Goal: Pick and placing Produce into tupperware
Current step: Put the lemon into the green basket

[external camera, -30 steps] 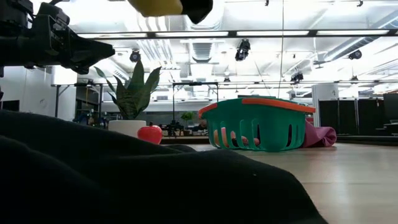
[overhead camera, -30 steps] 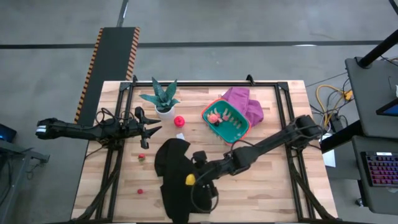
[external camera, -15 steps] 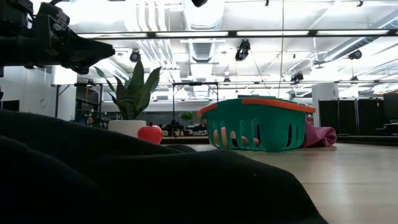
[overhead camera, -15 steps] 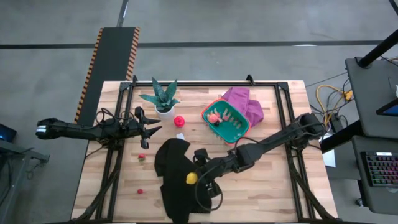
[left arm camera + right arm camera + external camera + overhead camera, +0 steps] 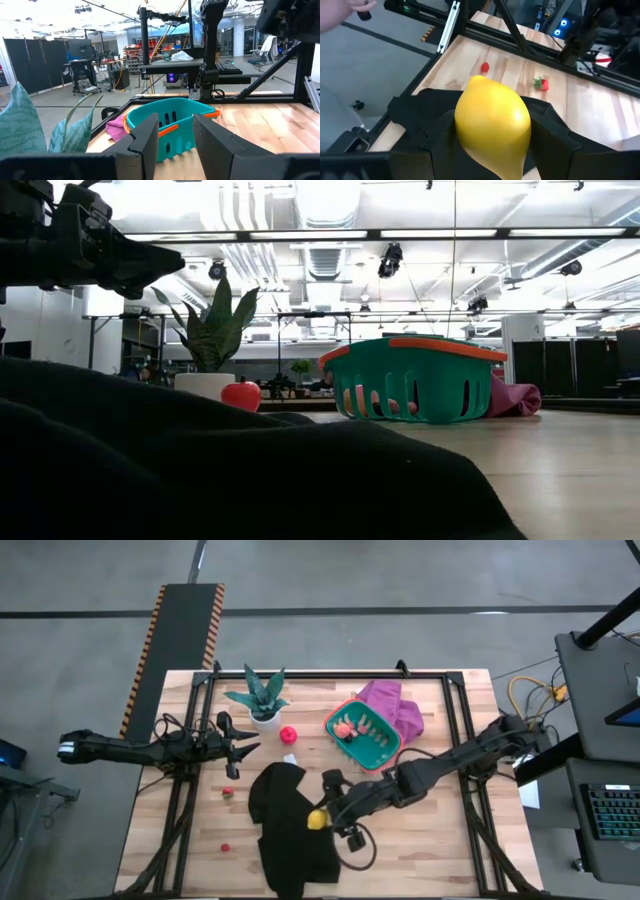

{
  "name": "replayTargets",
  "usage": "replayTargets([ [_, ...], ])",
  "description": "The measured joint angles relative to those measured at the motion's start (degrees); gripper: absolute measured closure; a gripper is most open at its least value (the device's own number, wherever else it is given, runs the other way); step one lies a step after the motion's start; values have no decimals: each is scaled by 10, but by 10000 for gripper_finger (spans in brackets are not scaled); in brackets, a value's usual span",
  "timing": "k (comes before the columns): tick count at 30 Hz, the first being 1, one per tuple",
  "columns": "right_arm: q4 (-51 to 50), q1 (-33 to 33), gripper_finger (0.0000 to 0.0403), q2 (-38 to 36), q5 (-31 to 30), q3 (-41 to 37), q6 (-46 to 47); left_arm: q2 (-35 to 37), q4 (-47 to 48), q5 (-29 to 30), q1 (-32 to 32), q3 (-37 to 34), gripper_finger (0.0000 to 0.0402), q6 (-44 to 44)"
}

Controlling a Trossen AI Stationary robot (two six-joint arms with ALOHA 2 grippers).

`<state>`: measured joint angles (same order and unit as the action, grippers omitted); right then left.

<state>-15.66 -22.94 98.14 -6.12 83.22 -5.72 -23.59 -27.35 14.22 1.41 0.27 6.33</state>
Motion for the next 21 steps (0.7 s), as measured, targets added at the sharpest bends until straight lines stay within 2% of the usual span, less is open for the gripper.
replayTargets([
  [21,-44,0,197,-109,-2,0,-4,0,0,0,0,0,294,0],
])
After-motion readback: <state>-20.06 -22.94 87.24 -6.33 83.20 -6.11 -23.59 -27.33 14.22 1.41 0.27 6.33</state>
